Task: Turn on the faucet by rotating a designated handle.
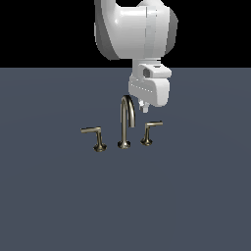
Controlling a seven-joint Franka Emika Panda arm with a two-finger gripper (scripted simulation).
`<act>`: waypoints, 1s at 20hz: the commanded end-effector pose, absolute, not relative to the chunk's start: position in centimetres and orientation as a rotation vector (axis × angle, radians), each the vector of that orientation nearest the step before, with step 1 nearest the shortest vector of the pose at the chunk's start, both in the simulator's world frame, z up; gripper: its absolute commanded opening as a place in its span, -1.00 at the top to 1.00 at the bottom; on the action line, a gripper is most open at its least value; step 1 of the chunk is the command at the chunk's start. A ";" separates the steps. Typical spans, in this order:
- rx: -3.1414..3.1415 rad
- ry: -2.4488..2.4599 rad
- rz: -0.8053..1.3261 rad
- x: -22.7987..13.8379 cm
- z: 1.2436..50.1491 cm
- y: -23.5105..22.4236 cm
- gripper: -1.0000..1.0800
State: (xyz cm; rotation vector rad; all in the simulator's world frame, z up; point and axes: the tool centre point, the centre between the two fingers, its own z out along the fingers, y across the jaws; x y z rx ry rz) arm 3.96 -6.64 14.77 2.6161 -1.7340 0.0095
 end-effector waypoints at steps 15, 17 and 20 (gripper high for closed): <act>2.429 -1.991 0.001 7.6 9.1 -11.0 1.00; 2.427 -1.994 0.000 7.6 9.1 -11.0 1.00; 2.427 -1.994 0.000 7.6 9.1 -11.0 1.00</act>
